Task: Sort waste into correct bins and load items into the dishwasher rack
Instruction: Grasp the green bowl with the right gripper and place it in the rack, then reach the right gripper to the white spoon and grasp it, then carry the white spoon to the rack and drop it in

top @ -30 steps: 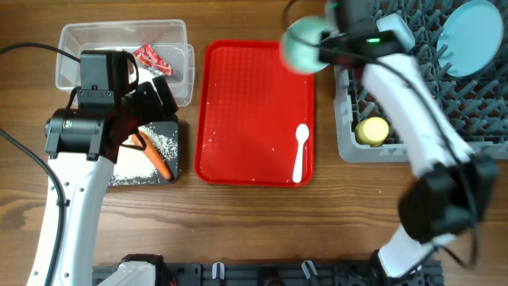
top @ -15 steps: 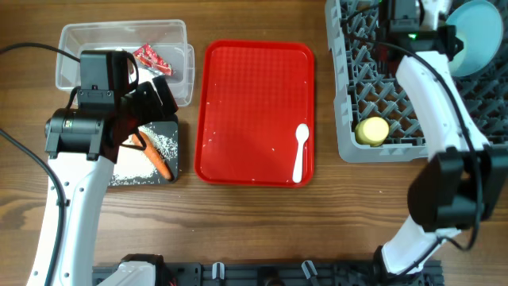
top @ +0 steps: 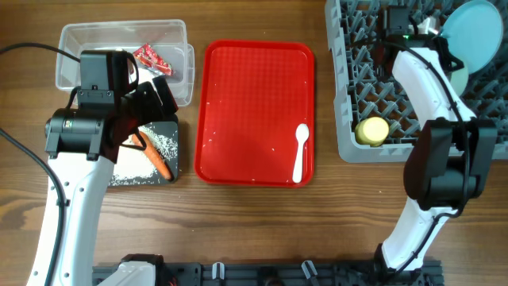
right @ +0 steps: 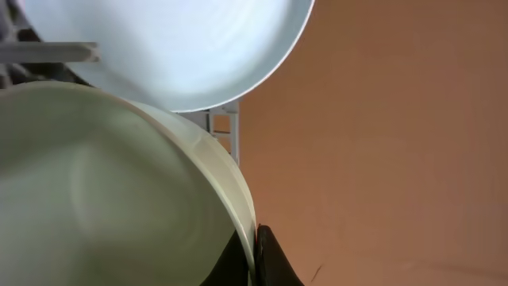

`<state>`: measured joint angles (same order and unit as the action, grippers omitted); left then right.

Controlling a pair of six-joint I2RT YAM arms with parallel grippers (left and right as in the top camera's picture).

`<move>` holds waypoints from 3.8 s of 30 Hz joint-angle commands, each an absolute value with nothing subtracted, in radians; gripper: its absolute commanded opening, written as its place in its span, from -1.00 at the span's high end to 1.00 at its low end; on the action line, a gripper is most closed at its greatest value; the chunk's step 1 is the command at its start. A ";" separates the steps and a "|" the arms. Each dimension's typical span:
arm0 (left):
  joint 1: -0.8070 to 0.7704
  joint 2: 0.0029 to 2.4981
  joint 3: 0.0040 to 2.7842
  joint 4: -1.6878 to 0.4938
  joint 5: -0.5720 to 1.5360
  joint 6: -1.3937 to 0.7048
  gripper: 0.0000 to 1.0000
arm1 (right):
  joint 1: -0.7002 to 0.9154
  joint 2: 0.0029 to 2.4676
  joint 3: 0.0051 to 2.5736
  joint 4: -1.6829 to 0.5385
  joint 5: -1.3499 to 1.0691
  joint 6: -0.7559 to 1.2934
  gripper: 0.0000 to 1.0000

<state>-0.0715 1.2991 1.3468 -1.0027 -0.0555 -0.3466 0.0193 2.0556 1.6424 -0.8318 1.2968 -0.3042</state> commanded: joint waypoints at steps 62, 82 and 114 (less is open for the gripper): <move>-0.067 1.301 1.354 -1.000 -0.065 -0.356 -1.00 | 0.472 1.991 1.113 -0.741 -0.033 0.393 0.91; -0.067 1.301 1.354 -1.000 -0.065 -0.356 -1.00 | 0.472 1.942 1.242 -0.849 -0.033 0.317 0.91; -0.067 1.301 1.354 -1.000 -0.065 -0.356 -1.00 | 0.081 1.684 1.402 -0.616 0.102 -0.055 -0.49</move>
